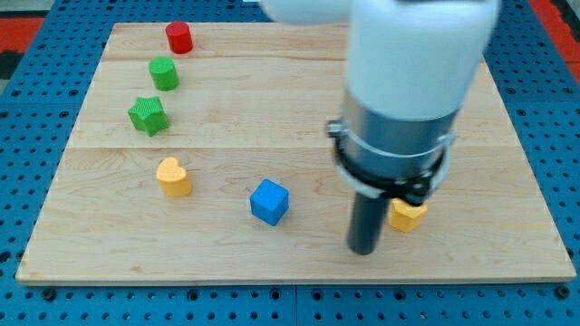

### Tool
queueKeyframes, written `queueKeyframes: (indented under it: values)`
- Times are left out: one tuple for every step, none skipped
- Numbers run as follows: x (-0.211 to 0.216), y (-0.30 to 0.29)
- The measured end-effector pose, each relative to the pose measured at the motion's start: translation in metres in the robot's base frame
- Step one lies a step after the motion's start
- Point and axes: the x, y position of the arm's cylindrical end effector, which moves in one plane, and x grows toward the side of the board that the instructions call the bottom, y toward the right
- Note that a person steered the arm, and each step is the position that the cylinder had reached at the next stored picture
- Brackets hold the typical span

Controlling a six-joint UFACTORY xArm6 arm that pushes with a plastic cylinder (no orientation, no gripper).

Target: Move your arm to the bottom right of the board

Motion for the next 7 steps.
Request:
queueKeyframes:
  values:
    - [-0.011, 0.038]
    - [-0.029, 0.051]
    - [-0.035, 0.080]
    - [-0.055, 0.081]
    - [-0.076, 0.053]
    - [-0.088, 0.031]
    - [-0.091, 0.021]
